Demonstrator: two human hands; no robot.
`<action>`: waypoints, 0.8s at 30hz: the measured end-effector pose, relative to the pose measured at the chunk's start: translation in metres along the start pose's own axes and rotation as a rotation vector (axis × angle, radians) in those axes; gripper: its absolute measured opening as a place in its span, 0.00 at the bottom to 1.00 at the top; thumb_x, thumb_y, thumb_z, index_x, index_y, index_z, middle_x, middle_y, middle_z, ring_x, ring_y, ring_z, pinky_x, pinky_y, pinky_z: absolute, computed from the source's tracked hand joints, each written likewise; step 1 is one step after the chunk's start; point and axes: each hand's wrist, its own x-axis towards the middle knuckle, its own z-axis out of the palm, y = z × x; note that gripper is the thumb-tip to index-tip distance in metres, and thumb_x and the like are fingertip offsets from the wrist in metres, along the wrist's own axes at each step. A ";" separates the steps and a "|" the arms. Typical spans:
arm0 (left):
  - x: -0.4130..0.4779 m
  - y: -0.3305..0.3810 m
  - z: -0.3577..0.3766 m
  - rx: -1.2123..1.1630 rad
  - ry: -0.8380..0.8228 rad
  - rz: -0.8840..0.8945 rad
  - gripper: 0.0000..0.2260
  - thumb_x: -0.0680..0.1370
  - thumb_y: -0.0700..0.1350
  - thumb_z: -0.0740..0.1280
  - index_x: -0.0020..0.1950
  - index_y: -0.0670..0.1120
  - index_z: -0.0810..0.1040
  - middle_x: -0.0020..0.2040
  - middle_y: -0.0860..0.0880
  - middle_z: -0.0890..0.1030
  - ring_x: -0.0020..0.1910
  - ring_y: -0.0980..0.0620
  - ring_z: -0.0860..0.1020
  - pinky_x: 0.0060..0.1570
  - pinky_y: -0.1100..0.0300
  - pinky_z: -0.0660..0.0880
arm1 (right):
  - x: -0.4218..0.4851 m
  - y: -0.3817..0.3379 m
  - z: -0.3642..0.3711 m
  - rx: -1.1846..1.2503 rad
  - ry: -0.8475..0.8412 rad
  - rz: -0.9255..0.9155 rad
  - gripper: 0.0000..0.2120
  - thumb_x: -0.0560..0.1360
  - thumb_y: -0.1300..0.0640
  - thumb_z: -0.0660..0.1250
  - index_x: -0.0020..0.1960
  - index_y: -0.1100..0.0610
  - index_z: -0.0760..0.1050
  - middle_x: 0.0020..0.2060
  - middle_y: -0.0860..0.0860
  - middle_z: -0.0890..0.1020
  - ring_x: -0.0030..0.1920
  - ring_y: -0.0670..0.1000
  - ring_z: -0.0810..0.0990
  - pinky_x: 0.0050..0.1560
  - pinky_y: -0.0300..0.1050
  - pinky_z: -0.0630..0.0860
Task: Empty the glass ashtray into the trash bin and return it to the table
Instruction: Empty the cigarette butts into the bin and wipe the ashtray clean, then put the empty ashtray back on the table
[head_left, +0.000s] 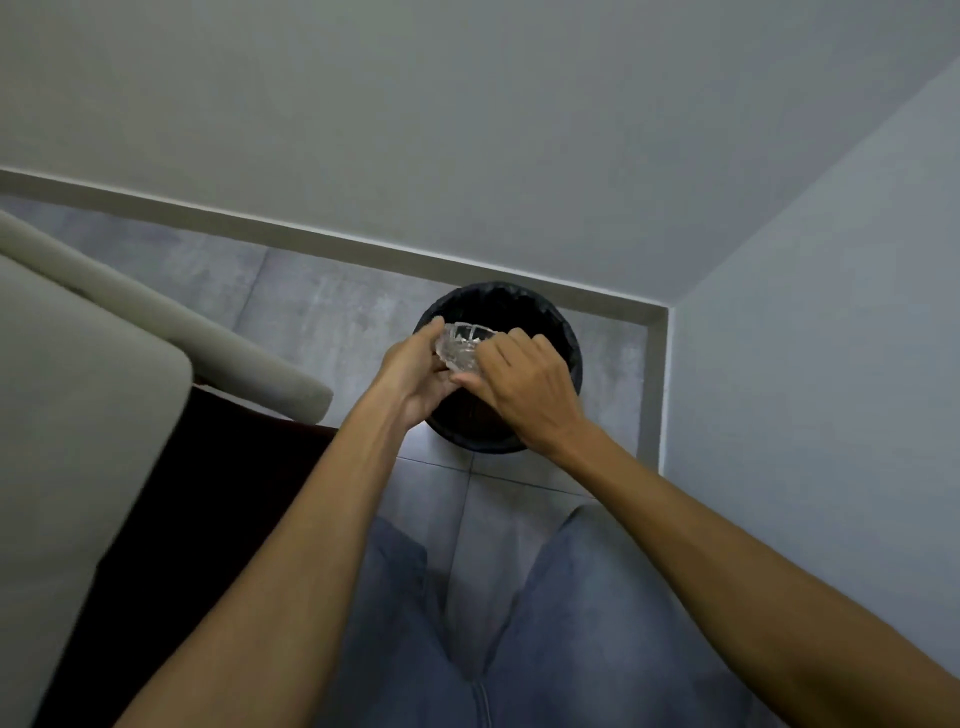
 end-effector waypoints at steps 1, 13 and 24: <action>-0.016 0.008 0.007 0.060 0.004 0.026 0.13 0.83 0.43 0.62 0.59 0.34 0.77 0.44 0.39 0.82 0.30 0.49 0.85 0.27 0.60 0.79 | 0.005 -0.001 -0.019 0.003 0.000 -0.022 0.21 0.82 0.43 0.60 0.41 0.59 0.75 0.35 0.54 0.77 0.35 0.56 0.75 0.34 0.50 0.68; -0.230 0.077 0.081 0.240 -0.038 0.205 0.08 0.77 0.30 0.65 0.50 0.39 0.81 0.47 0.37 0.85 0.40 0.45 0.86 0.49 0.50 0.82 | 0.082 -0.035 -0.270 0.457 -0.144 1.015 0.12 0.83 0.52 0.56 0.51 0.57 0.74 0.48 0.52 0.77 0.50 0.54 0.75 0.49 0.48 0.70; -0.409 0.110 0.050 0.115 0.267 0.447 0.17 0.79 0.36 0.67 0.68 0.37 0.76 0.57 0.38 0.83 0.50 0.45 0.82 0.52 0.51 0.81 | 0.153 -0.129 -0.379 0.805 -0.301 0.938 0.16 0.84 0.60 0.55 0.64 0.60 0.77 0.54 0.56 0.78 0.50 0.48 0.73 0.48 0.31 0.61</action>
